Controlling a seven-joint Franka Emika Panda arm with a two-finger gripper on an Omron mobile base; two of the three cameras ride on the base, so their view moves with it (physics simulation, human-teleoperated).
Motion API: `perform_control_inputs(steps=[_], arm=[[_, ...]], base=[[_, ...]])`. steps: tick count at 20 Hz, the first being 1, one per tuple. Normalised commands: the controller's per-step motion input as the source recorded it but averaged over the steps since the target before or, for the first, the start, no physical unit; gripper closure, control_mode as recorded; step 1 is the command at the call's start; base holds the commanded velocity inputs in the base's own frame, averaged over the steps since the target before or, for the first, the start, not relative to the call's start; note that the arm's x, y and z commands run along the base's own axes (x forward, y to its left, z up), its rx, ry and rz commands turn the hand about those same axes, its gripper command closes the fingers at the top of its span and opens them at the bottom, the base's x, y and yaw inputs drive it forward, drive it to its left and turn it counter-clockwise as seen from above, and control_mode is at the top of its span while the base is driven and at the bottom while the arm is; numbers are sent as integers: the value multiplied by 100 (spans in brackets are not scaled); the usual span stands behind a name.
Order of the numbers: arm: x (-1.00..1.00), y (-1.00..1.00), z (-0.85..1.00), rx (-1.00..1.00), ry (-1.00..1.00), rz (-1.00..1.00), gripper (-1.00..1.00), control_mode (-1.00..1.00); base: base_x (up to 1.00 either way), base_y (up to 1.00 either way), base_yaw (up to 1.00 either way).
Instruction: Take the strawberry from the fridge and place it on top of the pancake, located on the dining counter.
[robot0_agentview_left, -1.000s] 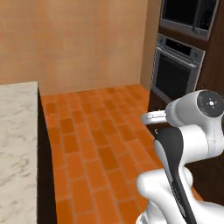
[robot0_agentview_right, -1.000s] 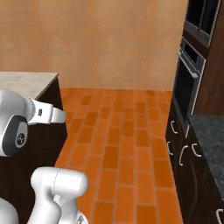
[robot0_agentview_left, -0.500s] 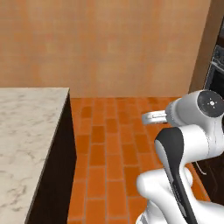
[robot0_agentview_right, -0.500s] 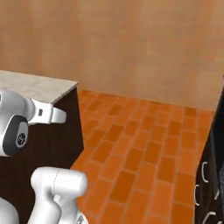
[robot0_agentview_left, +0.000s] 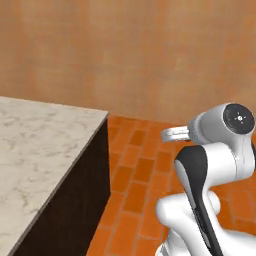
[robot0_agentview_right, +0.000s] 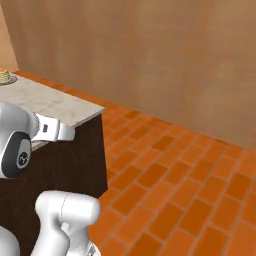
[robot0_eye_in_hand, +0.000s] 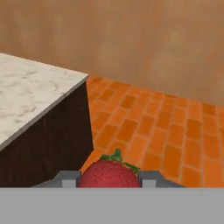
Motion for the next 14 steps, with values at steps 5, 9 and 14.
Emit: perform_control_inputs(steps=[5,9,14], arm=[[0,0,0,0,0,0,100,100],[0,0,0,0,0,0,100,100],[0,0,0,0,0,0,100,100]], base=[[71,-99,43],[84,-94,43],[84,-92,44]])
